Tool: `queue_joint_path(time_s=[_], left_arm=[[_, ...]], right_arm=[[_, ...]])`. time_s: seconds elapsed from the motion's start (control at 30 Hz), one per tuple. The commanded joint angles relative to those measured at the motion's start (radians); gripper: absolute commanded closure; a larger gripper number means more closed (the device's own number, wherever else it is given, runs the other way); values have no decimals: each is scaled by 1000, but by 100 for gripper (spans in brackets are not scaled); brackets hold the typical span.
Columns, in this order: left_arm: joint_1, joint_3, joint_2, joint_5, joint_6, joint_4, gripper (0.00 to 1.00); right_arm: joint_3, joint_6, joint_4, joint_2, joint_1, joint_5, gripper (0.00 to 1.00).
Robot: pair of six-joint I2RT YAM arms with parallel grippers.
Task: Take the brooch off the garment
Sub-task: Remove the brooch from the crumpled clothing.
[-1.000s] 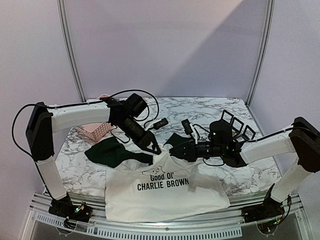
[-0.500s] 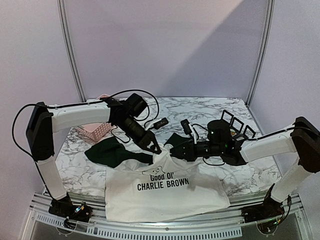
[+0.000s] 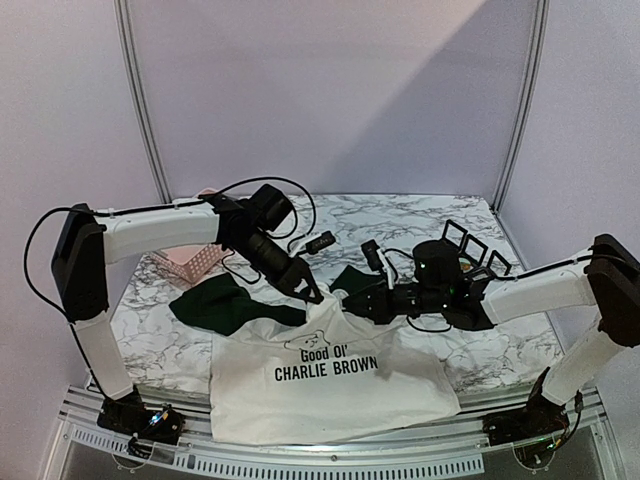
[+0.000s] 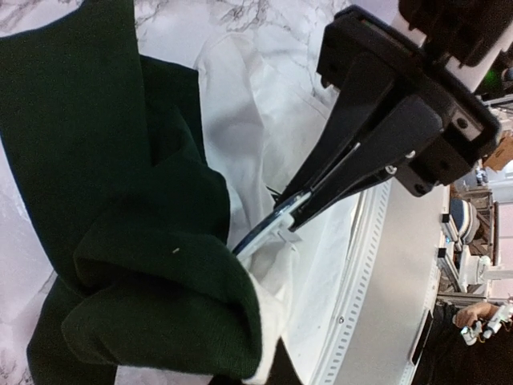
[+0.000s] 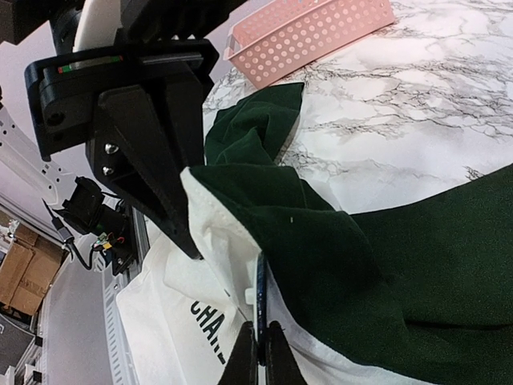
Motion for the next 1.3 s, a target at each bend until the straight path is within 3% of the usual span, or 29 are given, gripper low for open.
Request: queue_joint_path(time_s=[0.0, 0.4, 0.63, 0.77, 0.83, 1.0, 1.17, 1.27], left_arm=[[19, -12, -23, 5, -12, 28, 100], [27, -19, -27, -11, -27, 49, 100], [38, -30, -26, -144, -61, 62, 100], [42, -34, -38, -209, -67, 62, 87], [44, -37, -58, -262, -70, 67, 63], [65, -73, -140, -447, -112, 117, 28], [76, -130, -253, -680, -119, 166, 18], [67, -140, -286, -622, -90, 191, 16]], right_arm=[[-27, -2, -24, -30, 4, 24, 100], [-69, 21, 14, -37, 3, 76, 100], [-95, 46, 2, -107, 4, 171, 100], [-118, 65, 14, -130, -5, 201, 100], [-137, 80, 42, -147, -15, 189, 100], [-160, 111, 87, -199, -45, 152, 100], [-161, 104, 90, -221, -79, 75, 100], [-164, 103, 131, -209, -108, -55, 100]])
